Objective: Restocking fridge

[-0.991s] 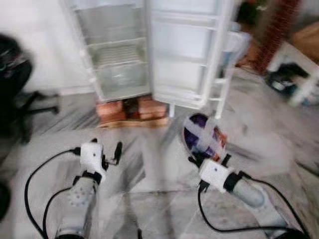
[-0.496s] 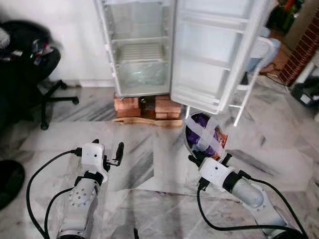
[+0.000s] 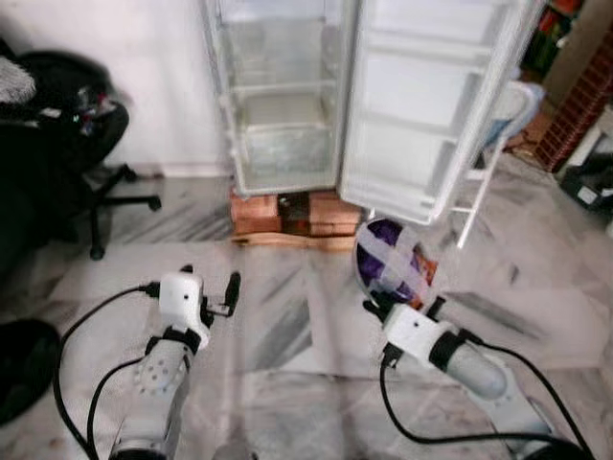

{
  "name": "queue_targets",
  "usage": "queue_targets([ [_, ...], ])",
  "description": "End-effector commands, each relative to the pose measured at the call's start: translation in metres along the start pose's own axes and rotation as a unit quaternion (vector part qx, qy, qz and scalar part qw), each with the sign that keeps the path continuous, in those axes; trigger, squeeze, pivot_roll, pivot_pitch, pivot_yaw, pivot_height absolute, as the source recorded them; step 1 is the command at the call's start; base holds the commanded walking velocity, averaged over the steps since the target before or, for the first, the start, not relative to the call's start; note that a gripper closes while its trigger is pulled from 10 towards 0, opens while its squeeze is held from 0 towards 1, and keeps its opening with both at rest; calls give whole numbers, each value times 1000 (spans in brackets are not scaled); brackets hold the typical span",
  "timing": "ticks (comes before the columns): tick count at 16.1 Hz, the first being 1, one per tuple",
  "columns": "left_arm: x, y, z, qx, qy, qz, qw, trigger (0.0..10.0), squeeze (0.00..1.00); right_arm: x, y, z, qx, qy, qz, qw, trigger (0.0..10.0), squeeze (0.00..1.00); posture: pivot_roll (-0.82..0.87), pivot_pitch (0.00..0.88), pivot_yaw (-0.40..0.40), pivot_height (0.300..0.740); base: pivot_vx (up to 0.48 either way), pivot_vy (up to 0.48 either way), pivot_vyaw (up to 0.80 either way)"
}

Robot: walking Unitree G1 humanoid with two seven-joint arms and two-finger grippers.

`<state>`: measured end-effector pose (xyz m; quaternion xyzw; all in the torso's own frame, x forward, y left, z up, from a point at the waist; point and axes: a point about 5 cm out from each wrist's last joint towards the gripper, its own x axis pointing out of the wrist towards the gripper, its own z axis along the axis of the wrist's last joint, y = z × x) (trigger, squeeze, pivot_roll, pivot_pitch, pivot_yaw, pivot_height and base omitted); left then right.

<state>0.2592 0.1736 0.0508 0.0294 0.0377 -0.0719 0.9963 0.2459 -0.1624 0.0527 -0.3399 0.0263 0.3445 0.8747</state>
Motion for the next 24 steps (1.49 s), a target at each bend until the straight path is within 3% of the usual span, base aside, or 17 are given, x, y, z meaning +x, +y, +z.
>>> queue_targets([
  [1, -1, 5, -1, 10, 2, 2, 1000, 10000, 0, 6, -4, 11, -11, -26, -8, 1000, 10000, 0, 64, 52, -16, 740, 270, 398, 0],
  [16, 2, 0, -1, 12, -6, -7, 1000, 10000, 0, 10, -6, 14, -22, -35, 2, 999, 10000, 0, 63, 46, -25, 740, 325, 351, 0],
  [24, 2, -2, -3, 15, 1, -12, 1000, 10000, 0, 11, -7, 14, -25, -35, 2, 999, 10000, 0, 61, 53, -28, 740, 466, 0, 0],
])
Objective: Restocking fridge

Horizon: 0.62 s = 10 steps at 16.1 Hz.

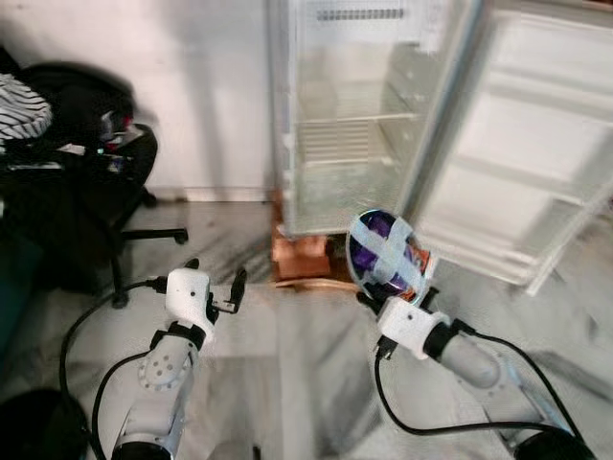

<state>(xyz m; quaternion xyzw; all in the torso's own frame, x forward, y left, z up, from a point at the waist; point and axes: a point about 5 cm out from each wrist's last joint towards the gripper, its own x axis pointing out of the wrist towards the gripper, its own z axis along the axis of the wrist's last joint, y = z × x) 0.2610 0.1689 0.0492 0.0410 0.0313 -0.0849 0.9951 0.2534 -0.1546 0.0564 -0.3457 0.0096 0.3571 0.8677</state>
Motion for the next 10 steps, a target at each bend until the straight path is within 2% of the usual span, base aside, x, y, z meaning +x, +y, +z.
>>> queue_targets([
  [1, 0, 2, -2, 2, 9, 0, 1000, 10000, 0, 2, -5, 7, -13, -18, -6, 1000, 10000, 0, 60, 52, -29, 740, 480, 0, 0],
  [10, 0, -5, -3, 1, 7, -4, 1000, 10000, 0, 0, -5, 7, -15, -19, -1, 1000, 10000, 0, 59, 52, -32, 740, 480, 0, 0],
])
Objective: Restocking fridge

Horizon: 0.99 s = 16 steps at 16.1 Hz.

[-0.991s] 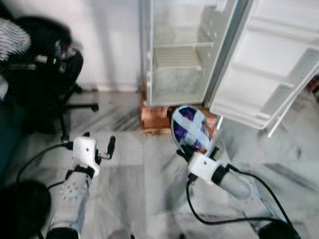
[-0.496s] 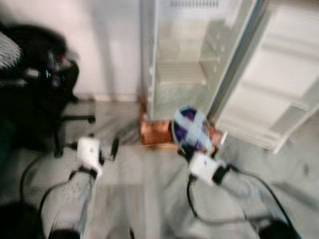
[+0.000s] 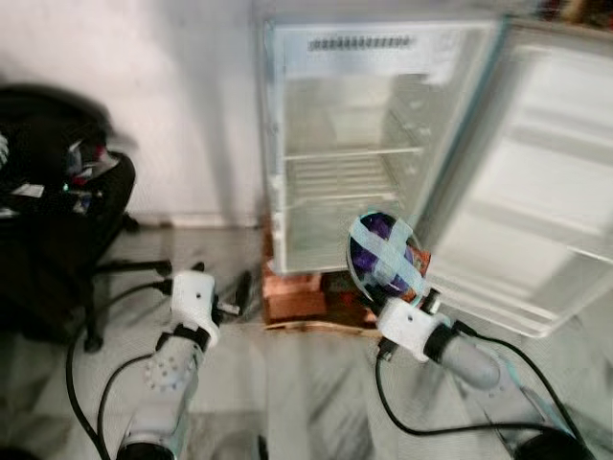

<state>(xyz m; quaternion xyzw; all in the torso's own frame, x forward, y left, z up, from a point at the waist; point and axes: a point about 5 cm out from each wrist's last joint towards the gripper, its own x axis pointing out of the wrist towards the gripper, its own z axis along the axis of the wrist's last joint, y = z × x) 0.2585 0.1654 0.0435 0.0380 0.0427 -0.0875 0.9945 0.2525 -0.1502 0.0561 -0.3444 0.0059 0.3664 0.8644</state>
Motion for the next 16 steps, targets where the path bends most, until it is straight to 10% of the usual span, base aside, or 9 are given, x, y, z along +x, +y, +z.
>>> queue_targets([
  [1, 2, 0, 2, 5, -4, -1, 1000, 10000, 0, -2, -8, 4, -13, -12, -9, 1000, 10000, 0, 59, 52, -32, 740, 480, 0, 0],
  [16, 0, 0, 2, 1, -4, 7, 1000, 10000, 0, -7, -2, -1, 9, -7, -17, 1000, 10000, 0, 67, 49, -35, 740, 341, 0, 27],
])
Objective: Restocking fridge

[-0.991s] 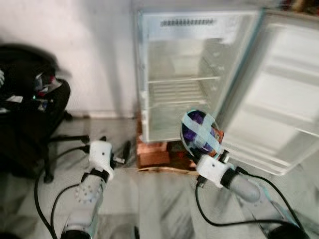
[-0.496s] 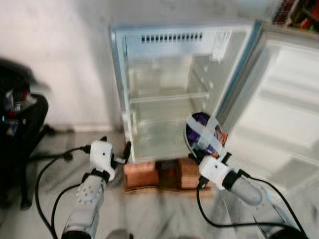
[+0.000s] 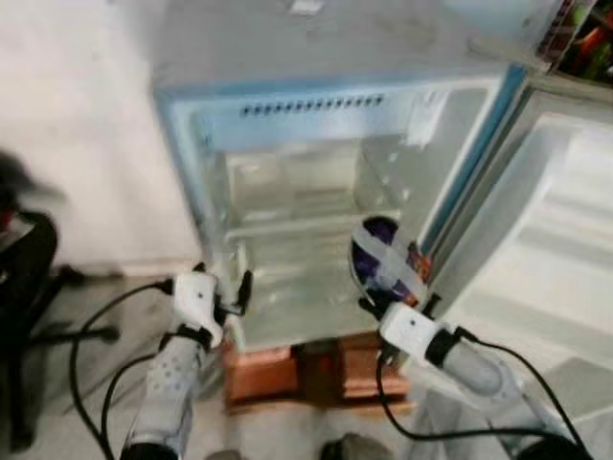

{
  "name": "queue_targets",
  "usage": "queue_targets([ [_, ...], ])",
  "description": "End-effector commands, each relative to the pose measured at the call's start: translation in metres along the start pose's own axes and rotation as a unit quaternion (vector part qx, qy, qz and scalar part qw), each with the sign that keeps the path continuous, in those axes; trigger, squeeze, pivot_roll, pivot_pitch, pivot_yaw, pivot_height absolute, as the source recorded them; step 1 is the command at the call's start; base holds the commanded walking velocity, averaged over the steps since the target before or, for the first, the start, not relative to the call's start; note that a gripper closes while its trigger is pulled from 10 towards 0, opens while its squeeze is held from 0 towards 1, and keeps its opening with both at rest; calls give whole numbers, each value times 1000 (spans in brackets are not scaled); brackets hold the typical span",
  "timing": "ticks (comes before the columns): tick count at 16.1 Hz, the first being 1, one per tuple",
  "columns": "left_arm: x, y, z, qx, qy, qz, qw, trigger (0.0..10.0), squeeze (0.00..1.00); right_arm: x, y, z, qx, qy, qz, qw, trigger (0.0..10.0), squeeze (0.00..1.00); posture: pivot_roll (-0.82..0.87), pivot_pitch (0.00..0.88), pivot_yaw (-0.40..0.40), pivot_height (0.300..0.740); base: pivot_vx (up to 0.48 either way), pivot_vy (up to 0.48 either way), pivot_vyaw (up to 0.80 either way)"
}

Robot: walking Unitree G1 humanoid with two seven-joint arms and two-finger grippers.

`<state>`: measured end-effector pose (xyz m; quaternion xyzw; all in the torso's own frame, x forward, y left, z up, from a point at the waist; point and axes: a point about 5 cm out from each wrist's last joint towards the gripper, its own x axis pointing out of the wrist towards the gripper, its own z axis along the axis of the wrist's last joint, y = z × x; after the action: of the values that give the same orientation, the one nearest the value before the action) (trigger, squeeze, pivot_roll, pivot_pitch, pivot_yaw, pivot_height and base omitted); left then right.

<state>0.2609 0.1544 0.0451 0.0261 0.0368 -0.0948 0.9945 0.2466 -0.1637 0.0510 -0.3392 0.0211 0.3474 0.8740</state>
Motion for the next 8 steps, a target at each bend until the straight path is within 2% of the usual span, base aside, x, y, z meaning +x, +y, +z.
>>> queue_targets([
  [1, -4, 10, -1, 12, 3, 15, 1000, 10000, 0, 5, 0, 11, -4, -27, 0, 1000, 10000, 0, 67, 49, -35, 740, 0, 0, 575],
  [8, -2, 4, 1, 18, 1, 11, 1000, 10000, 0, 6, 0, 10, -5, -26, 2, 1000, 10000, 0, 64, 52, -31, 740, 0, 0, 754],
])
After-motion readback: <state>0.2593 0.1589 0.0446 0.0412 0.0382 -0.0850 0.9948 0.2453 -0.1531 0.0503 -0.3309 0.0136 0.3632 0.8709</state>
